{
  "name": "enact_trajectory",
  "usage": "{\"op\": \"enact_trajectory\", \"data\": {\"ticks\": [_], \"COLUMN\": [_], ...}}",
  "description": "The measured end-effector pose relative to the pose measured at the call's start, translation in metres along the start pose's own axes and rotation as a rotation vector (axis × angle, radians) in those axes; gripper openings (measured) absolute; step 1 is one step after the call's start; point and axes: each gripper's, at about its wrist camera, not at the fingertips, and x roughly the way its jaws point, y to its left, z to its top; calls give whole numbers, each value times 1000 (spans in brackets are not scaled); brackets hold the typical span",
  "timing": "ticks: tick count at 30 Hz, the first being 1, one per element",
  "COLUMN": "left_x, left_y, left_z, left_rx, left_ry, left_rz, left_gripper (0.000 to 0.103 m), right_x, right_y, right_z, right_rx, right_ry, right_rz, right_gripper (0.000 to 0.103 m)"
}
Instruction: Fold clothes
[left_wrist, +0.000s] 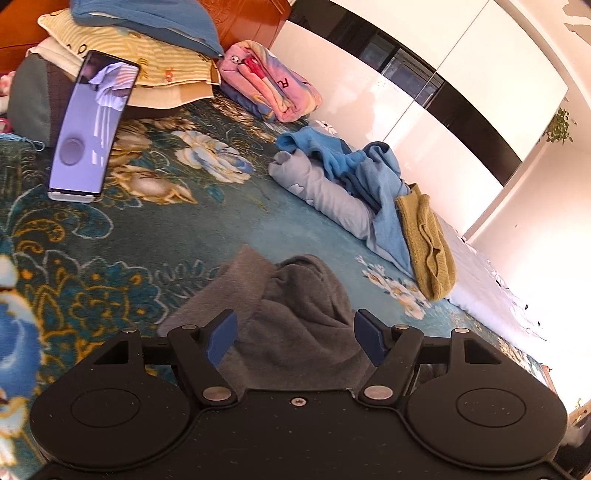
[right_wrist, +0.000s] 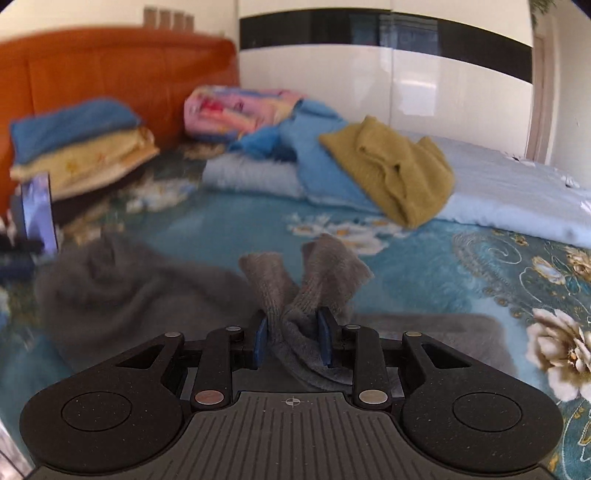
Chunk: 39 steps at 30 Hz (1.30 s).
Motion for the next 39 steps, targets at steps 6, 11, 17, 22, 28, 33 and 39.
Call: {"op": "enact_trajectory", "data": {"ticks": [6, 11, 17, 22, 28, 33, 39], "left_x": [6, 34, 86, 102, 117, 122, 64], "left_y": [-17, -61, -125, -127, -125, -118, -91], "left_z": [-1, -11, -31, -49, -70, -82, -57], "left_rx": [43, 107, 183, 179, 169, 156, 141], "left_ry": [44, 128, 239, 298, 365, 401, 232], "left_rz": [-98, -252, -374, -313, -232, -194, -193], "left_gripper": [69, 70, 74, 74, 47, 45, 52], "right_x": [-13, -38, -78, -92, -85, -64, -56], "right_y": [13, -2, -59, -112, -137, -135, -138], "right_z": [-17, -24, -37, -54, -67, -72, -77], "right_rx": [21, 116, 300, 462, 597, 578, 615], "right_ry": [68, 45, -75, -65, -64, 29, 59], "right_rz": [83, 182, 12, -149, -123, -140, -145], "right_gripper": [41, 48, 59, 61, 62, 58, 58]}}
